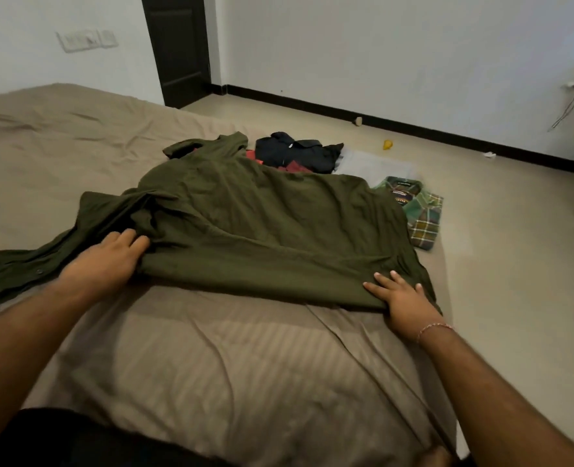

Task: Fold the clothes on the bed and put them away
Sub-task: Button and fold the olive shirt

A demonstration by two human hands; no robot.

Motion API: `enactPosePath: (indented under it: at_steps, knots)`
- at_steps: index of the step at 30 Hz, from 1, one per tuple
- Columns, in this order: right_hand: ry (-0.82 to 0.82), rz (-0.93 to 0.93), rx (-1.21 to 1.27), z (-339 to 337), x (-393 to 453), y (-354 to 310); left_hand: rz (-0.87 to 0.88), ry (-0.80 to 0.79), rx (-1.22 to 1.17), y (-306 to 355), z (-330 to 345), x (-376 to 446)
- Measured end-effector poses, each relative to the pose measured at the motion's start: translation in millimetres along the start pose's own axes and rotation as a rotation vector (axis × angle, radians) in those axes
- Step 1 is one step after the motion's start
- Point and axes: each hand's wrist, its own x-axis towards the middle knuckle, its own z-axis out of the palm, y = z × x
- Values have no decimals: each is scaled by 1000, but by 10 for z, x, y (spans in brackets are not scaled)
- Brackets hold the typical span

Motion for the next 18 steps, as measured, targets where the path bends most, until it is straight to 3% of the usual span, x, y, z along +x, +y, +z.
enactPosePath:
  at_steps: [9, 13, 16, 17, 18]
  knots:
    - [-92, -32, -18, 193, -938, 207, 162, -468, 0, 133, -352, -1032]
    - [-122, 19, -49, 393, -1360, 152, 158, -549, -85, 207, -394, -1208]
    - [-90, -18, -102, 349, -1355, -97, 44, -679, -318, 200, -567, -1237]
    - [-66, -63, -79, 318, -1334, -229, -10, -641, -471, 177, -635, -1240]
    - [-42, -116, -43, 291, -1310, -398, -51, -495, -626, 139, -663, -1237]
